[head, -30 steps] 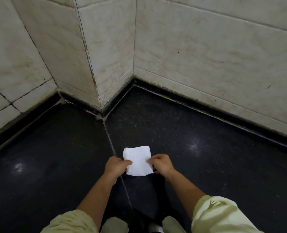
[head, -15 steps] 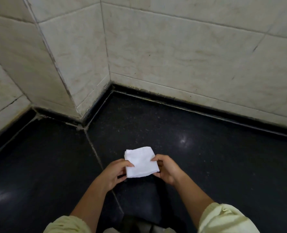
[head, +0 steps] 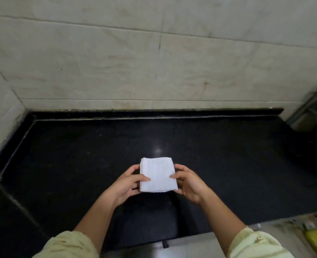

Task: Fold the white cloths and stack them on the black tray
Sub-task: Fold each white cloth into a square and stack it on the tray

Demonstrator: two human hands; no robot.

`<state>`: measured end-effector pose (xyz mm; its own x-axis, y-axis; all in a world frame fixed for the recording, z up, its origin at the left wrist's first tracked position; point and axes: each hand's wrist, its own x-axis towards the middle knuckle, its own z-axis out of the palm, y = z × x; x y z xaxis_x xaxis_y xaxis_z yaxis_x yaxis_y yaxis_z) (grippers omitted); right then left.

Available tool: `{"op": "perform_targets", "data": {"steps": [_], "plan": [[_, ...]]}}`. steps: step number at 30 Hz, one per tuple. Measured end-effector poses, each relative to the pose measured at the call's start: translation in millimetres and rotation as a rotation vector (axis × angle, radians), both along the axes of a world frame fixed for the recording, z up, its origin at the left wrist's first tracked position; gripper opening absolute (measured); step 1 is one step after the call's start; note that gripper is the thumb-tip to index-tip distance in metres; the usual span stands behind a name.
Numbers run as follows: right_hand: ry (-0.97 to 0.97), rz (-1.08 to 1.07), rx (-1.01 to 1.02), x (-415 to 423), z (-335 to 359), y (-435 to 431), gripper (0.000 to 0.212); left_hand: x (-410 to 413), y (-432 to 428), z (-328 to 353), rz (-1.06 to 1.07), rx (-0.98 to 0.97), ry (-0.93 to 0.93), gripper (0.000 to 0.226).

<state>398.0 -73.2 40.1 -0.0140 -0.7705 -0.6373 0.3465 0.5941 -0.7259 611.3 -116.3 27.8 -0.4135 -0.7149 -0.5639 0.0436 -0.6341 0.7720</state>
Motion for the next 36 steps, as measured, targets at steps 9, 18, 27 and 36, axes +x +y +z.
{"op": "perform_targets", "data": {"steps": [9, 18, 27, 36], "plan": [[0.029, -0.160, -0.059, -185.1, 25.5, 86.1, 0.052, -192.4, 46.5, 23.0, -0.174, -0.083, -0.001, 0.044], [0.086, -0.300, -0.148, -363.9, 69.4, 161.1, 0.043, -382.4, 90.0, 62.8, -0.344, -0.181, 0.011, 0.036], [0.218, -0.412, -0.242, -501.2, 111.3, 177.9, 0.044, -537.2, 84.7, 108.9, -0.492, -0.312, 0.019, 0.036], [0.319, -0.398, -0.339, -646.9, 167.2, 146.7, 0.035, -692.6, 50.3, 147.1, -0.496, -0.375, 0.094, 0.032]]}}
